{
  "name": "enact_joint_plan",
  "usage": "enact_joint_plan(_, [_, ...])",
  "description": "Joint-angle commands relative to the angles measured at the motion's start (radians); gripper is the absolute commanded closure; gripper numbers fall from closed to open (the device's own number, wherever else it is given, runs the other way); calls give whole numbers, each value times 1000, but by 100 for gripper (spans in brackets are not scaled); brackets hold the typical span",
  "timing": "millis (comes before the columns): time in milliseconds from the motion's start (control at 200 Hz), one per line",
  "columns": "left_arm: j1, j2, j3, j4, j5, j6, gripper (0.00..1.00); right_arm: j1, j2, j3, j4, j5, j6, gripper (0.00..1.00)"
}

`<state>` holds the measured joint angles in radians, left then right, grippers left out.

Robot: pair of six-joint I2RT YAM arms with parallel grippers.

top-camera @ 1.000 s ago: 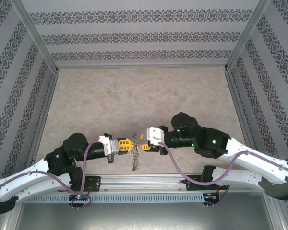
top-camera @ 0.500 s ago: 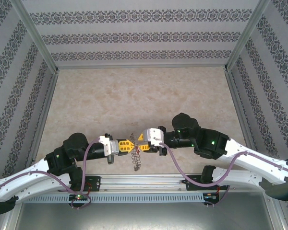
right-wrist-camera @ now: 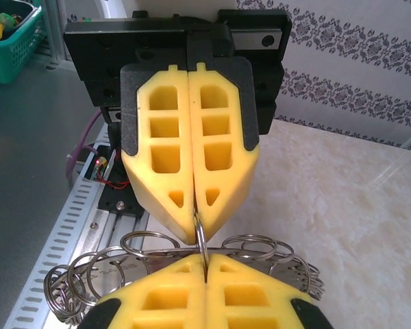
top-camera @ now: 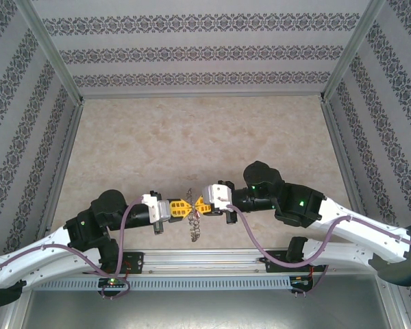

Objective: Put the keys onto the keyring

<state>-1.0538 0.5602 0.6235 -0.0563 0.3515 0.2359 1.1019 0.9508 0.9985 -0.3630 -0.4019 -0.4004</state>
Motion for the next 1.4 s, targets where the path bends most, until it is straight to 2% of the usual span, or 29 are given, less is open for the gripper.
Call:
enact_joint_plan(0, [-12,23,70,-46,-49,34,100,10,-2,31,-31,54,-18,100])
enact_joint_plan(70, [-13,71,114,-141,-94,59,91,19,12,59,-84,118,-43,100])
enact_joint_plan(210, [-14,176,185,-285,-179,92,90,54,73,127,-187,227,-85,100])
enact_joint_plan(290, [-15,202,191,-292,-191,95,89,79,108,154,-224,264,-99,100])
enact_joint_plan(385, [-15,208,186,-272,-188,94,83,90,125,161,-235,290,-107,100])
enact_joint_plan(460, [-15,210,184,-263,-189,94,84,93,131,166,-244,300,-113,100])
enact_joint_plan(530, [-15,208,184,-260,-180,95,100,95,129,168,-245,299,-112,100])
enact_joint_plan(754, [-15,119,135,-175,-127,71,100,95,67,107,-184,252,-99,100])
enact_joint_plan(884, [-15,48,91,-81,-64,46,100,93,20,55,-120,187,-73,85])
enact_joint_plan(944, [-15,25,76,-41,-28,35,100,92,14,42,-101,159,-62,82])
enact_joint_plan(1394, [-15,-5,10,88,54,-1,100,88,1,36,-29,85,-34,78])
